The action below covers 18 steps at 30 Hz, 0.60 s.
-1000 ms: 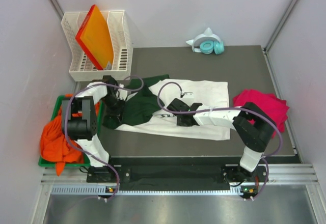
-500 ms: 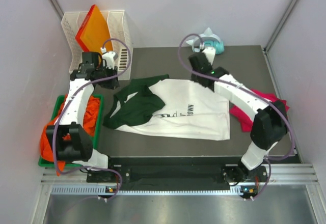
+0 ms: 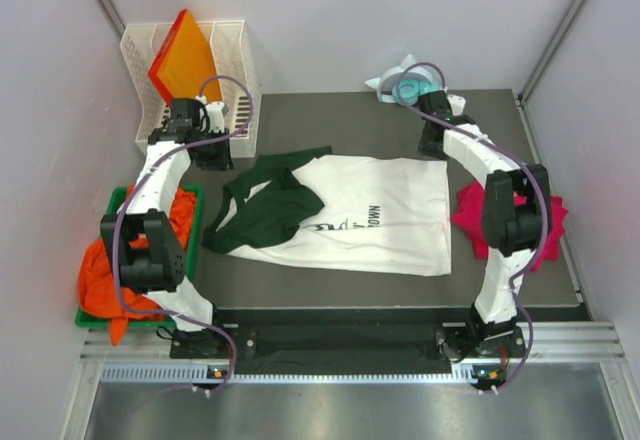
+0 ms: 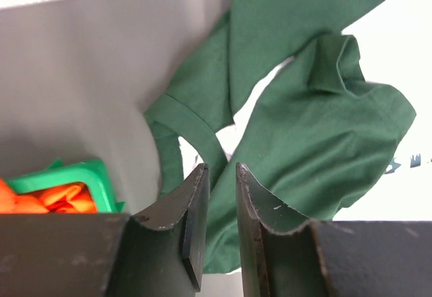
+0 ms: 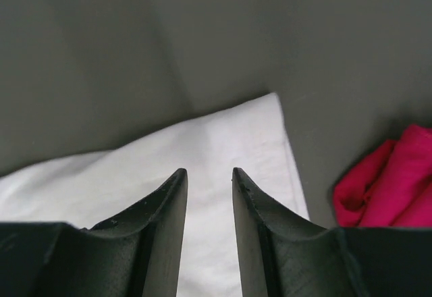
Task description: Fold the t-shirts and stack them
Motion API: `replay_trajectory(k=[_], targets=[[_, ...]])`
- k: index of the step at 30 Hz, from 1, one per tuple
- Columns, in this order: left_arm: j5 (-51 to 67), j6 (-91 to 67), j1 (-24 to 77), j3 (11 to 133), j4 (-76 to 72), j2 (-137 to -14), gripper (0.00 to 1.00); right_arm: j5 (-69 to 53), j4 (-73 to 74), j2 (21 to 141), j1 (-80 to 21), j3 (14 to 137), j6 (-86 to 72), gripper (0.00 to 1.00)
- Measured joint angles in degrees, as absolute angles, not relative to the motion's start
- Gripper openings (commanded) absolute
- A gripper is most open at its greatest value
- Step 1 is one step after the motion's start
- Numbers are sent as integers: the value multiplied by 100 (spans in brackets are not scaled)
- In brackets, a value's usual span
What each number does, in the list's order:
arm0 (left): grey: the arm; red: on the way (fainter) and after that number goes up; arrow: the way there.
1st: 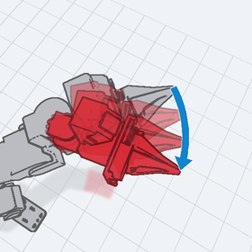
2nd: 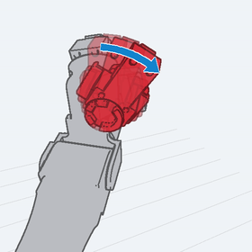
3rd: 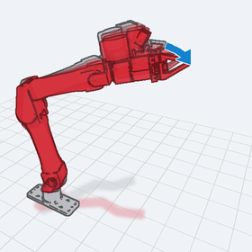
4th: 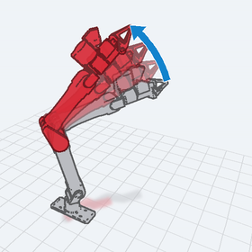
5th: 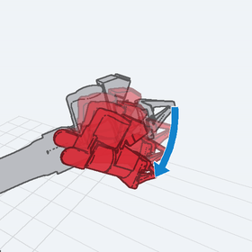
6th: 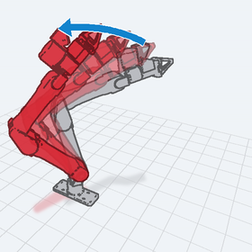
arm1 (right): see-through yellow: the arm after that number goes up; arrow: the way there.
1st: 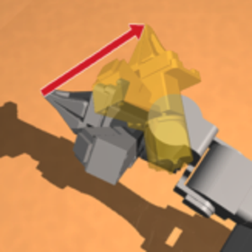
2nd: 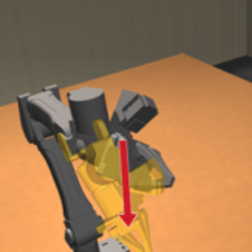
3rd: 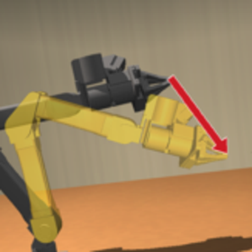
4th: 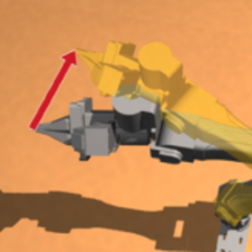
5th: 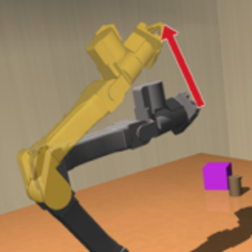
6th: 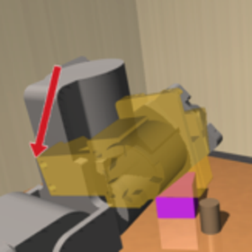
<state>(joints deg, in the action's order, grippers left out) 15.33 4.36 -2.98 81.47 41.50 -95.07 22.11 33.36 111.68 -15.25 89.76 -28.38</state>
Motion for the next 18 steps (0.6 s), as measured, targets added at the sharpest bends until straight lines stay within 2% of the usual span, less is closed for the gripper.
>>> replay_trajectory(k=[5,14,18], targets=[[1251,401,-303,8272,4117,-9456,28,2281,3146,11135,-1068,8816,-3140,34],[757,381,-303,8158,4147,-8855,28,2279,2954,11100,-976,8584,-3240,35],[760,419,-303,8117,4134,-8759,28,2274,2930,11098,-875,8368,-3234,39]])
